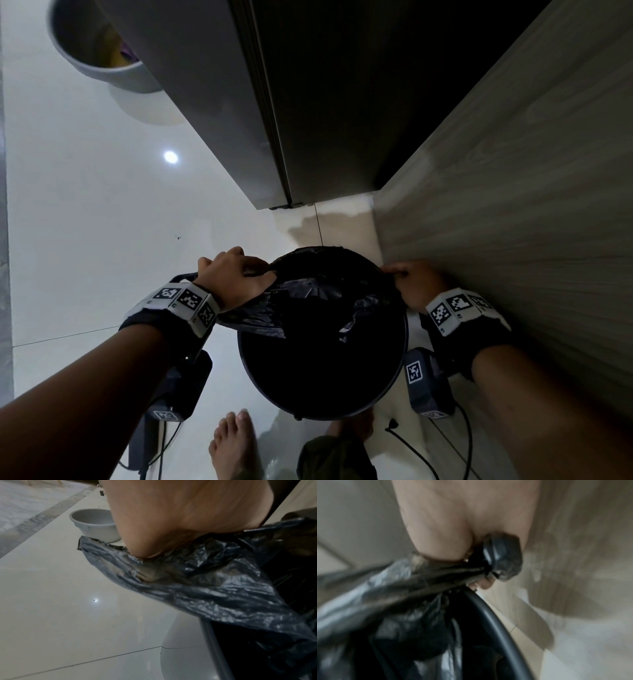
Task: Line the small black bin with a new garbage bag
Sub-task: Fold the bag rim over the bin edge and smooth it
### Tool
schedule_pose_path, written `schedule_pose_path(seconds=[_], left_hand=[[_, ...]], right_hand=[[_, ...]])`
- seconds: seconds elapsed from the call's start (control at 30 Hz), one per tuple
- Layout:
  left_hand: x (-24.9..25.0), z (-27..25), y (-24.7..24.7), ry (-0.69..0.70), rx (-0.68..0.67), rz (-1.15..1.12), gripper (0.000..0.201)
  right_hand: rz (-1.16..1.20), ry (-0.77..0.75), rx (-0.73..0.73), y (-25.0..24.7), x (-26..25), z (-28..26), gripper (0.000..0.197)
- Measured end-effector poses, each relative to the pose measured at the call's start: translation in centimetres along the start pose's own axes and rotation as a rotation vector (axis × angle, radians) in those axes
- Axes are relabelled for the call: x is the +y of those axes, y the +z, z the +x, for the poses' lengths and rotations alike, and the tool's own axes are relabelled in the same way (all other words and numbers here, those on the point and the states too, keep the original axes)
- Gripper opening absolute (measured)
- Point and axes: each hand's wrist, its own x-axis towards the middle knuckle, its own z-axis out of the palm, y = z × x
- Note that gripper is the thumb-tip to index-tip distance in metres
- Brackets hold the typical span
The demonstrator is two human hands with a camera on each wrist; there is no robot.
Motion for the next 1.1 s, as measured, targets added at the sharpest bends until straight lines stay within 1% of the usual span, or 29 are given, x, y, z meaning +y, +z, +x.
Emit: schedule_pose_path(seconds=[0.1, 0.17, 0.23, 0.33, 0.37, 0.43, 0.47, 0.5, 0.57, 0.6, 0.63, 0.7, 0.73, 0.77, 0.8, 0.83, 0.87, 0.9, 0.97, 1.0, 1.07, 1.1], left_hand=[[-0.1, -0.2, 0.3, -0.025, -0.054, -0.011, 0.059], [0.1, -0.4, 0.5, -0.018, -0.047, 0.006, 0.054], [0.3, -0.5, 0.4, -0.009, -0.041, 0.036, 0.054], [0.3, -0.4, 0.6, -0.005, -0.093, 0.08, 0.054], [0.2, -0.4, 0.7, -0.009, -0.102, 0.075, 0.051], [0.0, -0.6, 1.0, -0.027, -0.1, 0.032, 0.039], [-0.1, -0.8, 1.1, -0.034, -0.097, 0.01, 0.037], [-0.3, -1.0, 1.2, -0.036, -0.095, -0.001, 0.041], [-0.8, -1.9, 1.5, -0.022, -0.066, -0.039, 0.065], [-1.0, -2.5, 1.6, -0.03, -0.052, -0.08, 0.067], [-1.3, -3.1, 1.7, -0.027, -0.05, -0.119, 0.057], [-1.7, -4.2, 1.8, -0.037, -0.063, -0.176, 0.012], [-1.8, -4.6, 2.0, -0.027, -0.071, -0.195, 0.012], [-2.0, -4.9, 2.2, -0.013, -0.076, -0.214, 0.017], [-2.1, -5.3, 2.5, -0.007, -0.071, -0.229, 0.016], [-2.1, -5.7, 2.6, 0.007, -0.056, -0.239, 0.013], [-2.1, -6.1, 2.7, 0.007, -0.046, -0.254, 0.007], [-2.1, -6.5, 2.9, 0.011, -0.026, -0.277, 0.01], [-2.6, -7.0, 3.6, -0.024, -0.003, -0.326, 0.035], [-2.7, -7.3, 3.8, -0.045, 0.008, -0.341, 0.045], [-2.9, -7.7, 4.4, -0.062, 0.035, -0.381, 0.055], [-3.0, -7.8, 4.7, -0.062, 0.046, -0.392, 0.059]], right_hand=[[0.037, 0.056, -0.017, 0.2, 0.5, -0.3, 0.033], [0.049, 0.065, -0.011, 0.3, 0.6, -0.3, 0.032], [0.048, 0.043, 0.016, 0.4, 0.5, -0.4, 0.032], [0.056, -0.012, 0.087, 0.6, 0.2, -0.3, 0.035], [0.054, -0.004, 0.091, 0.6, 0.2, -0.2, 0.034], [0.049, 0.028, 0.045, 0.7, 0.5, -0.2, 0.031], [0.046, 0.063, 0.016, 0.9, 0.8, -0.2, 0.03], [0.05, 0.111, -0.01, 0.9, 1.1, -0.3, 0.03], [0.089, 0.171, -0.039, 1.2, 1.8, -0.6, 0.032], [0.113, 0.195, -0.046, 1.3, 2.0, -0.9, 0.032], [0.099, 0.223, -0.038, 1.3, 2.0, -1.5, 0.032], [0.134, 0.281, 0.023, 1.4, 2.3, -2.4, 0.037], [0.139, 0.248, 0.044, 1.4, 2.6, -2.9, 0.042], [0.176, 0.22, 0.066, 1.4, 2.7, -3.3, 0.049], [0.222, 0.183, 0.096, 1.6, 3.2, -3.2, 0.055], [0.226, 0.169, 0.106, 1.7, 3.3, -3.6, 0.055], [0.209, 0.153, 0.104, 1.8, 3.4, -4.0, 0.049], [0.171, 0.133, 0.079, 2.1, 3.6, -4.4, 0.041], [0.117, 0.064, 0.023, 2.5, 4.0, -5.3, 0.036], [0.115, 0.028, 0.016, 2.6, 4.1, -5.8, 0.034], [0.152, -0.007, 0.058, 2.9, 4.5, -6.9, 0.034], [0.174, -0.014, 0.083, 3.0, 4.8, -7.3, 0.038]])
